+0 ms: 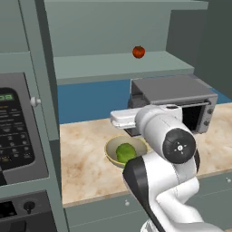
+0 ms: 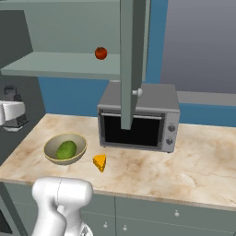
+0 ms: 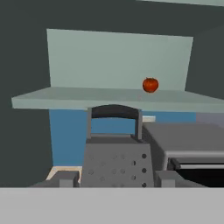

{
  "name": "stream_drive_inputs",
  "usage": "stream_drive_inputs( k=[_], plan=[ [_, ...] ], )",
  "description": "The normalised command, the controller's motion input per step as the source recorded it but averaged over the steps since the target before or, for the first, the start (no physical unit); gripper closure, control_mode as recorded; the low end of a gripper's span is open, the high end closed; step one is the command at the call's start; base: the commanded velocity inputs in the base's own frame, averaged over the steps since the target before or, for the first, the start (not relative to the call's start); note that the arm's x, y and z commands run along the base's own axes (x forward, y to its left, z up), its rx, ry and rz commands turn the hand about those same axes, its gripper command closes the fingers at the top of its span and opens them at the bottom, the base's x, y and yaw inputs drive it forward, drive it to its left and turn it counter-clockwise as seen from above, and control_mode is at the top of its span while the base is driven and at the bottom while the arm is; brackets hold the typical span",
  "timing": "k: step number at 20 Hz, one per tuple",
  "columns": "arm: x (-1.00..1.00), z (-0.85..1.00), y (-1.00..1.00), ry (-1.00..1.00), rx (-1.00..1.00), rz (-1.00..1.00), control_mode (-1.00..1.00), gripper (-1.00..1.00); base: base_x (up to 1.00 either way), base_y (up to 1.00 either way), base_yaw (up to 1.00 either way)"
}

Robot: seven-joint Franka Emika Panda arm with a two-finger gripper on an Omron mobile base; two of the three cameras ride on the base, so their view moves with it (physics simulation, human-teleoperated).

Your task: Pick the cheese from the fridge and the cheese grater from the cabinet and place them next to the salad bowl.

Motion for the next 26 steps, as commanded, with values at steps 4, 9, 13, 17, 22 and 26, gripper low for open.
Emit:
stream_drive_inputs(
  k=[4, 9, 13, 17, 22, 26],
  plan=[
    [-0.53, -0.58, 0.01, -0.13, 0.0, 0.07, -1.0, 1.0, 0.0, 0.0, 0.0],
    [-0.39, -0.63, 0.0, -0.03, 0.0, 0.12, -1.0, 1.0, 0.0, 0.0, 0.0],
    [-0.03, -0.97, 0.0, -0.05, 0.0, 0.09, -1.0, 1.0, 0.0, 0.0, 0.0],
    [-0.09, -0.98, 0.0, -0.11, 0.02, 0.12, -1.0, 1.0, 0.0, 0.0, 0.0],
    [0.0, -1.0, 0.0, -0.13, 0.1, 0.11, -1.0, 1.0, 0.0, 0.0, 0.0],
    [0.15, -0.99, -0.09, -0.06, 0.1, 0.12, -1.0, 1.0, 0.0, 0.0, 0.0]
  ],
)
